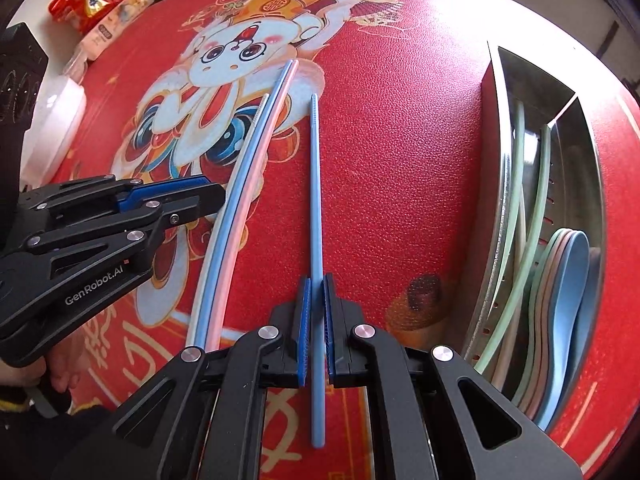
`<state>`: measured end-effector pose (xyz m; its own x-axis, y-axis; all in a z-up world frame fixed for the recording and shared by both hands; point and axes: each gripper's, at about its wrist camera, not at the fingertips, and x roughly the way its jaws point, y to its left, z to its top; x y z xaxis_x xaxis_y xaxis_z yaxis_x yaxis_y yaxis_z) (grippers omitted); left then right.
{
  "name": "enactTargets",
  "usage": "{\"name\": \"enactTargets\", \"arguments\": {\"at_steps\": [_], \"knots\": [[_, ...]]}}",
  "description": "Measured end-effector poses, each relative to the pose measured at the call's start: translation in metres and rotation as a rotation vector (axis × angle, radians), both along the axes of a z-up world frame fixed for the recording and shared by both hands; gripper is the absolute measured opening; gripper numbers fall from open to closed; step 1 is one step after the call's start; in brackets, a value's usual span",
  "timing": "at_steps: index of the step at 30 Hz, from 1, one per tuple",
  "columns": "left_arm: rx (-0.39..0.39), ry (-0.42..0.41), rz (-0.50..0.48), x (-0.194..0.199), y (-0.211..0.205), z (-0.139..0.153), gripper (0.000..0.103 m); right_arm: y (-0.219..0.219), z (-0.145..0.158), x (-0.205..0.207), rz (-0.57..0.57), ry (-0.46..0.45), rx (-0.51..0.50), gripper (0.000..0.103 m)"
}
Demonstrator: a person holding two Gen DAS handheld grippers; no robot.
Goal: Organize utensils
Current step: 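Grasp a blue chopstick with the right tool while the left tool grasps a beige chopstick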
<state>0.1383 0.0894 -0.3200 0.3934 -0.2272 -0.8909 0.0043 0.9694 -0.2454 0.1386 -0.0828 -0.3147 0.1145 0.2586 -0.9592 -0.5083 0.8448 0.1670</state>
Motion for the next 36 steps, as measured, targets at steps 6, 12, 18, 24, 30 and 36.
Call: {"name": "enactTargets", "arguments": {"at_steps": [6, 12, 18, 24, 30, 36], "knots": [[-0.003, 0.005, 0.001, 0.000, 0.000, -0.001, 0.010, -0.002, 0.000, 0.001, -0.001, 0.001, 0.001, 0.006], [0.020, 0.001, -0.005, 0.003, -0.005, 0.000, 0.010, -0.002, 0.000, 0.001, -0.002, 0.002, 0.001, 0.006], [0.060, 0.000, -0.020, 0.009, -0.016, -0.002, 0.010, -0.001, -0.001, 0.001, -0.001, 0.002, 0.001, 0.006], [0.059, 0.006, -0.003, 0.012, -0.001, -0.003, 0.007, 0.000, -0.001, 0.001, -0.003, 0.003, 0.003, 0.006], [0.068, 0.005, 0.077, 0.002, 0.037, -0.003, 0.007, 0.000, -0.001, 0.001, -0.011, 0.001, -0.002, 0.006], [0.046, 0.026, 0.086, -0.015, 0.042, -0.003, 0.007, 0.000, -0.002, 0.000, -0.024, 0.016, -0.006, 0.006]]}}
